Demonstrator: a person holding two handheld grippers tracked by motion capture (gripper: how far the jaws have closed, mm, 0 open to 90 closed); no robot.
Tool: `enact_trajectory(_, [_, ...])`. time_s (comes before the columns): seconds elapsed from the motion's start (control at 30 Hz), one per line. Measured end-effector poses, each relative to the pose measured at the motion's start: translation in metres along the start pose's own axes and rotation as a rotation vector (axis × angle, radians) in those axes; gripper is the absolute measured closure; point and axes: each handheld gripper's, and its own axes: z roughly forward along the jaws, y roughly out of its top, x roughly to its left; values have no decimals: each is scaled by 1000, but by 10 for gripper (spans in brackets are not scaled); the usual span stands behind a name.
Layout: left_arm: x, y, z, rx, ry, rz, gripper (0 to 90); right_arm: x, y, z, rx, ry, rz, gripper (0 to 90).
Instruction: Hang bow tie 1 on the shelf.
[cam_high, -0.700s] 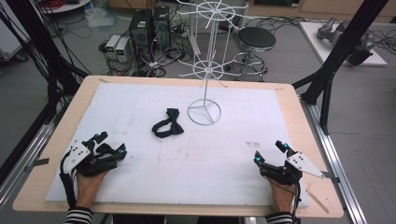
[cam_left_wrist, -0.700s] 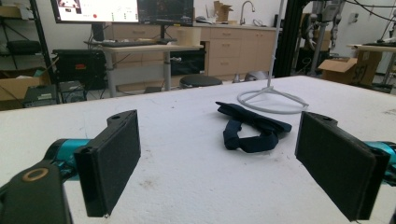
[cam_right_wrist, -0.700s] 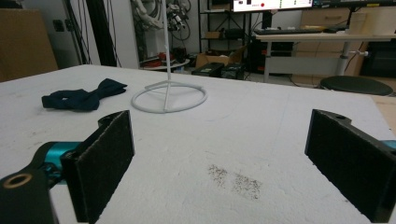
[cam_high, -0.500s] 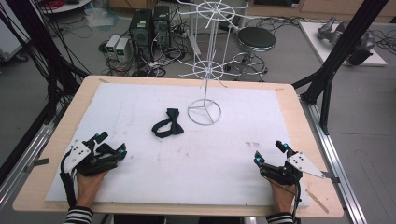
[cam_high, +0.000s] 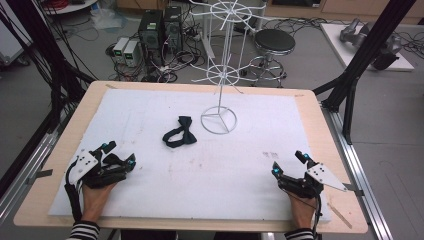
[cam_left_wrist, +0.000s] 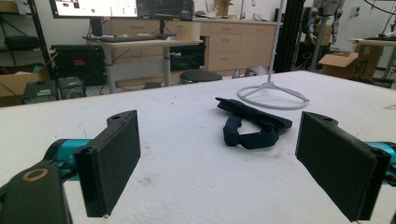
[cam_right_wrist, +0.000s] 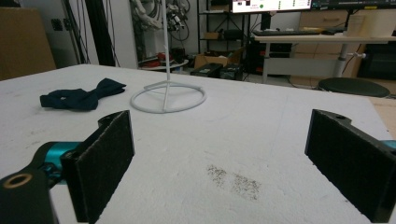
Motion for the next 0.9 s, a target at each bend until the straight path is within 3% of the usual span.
enact_trajectory(0.43, [1,11,0,26,-20,35,139,1,0,1,12,-14,-5,74])
enact_trajectory(0.53, [1,18,0,28,-27,35,139,1,0,1,11,-12,-7,74])
enact_trajectory(0.77, [-7,40,8,62,-44,88,139,2,0,1,13,-13,-5,74])
enact_trajectory(0.9, [-11,52,16,76,-62,99,140,2,0,1,12,-13,-6,74])
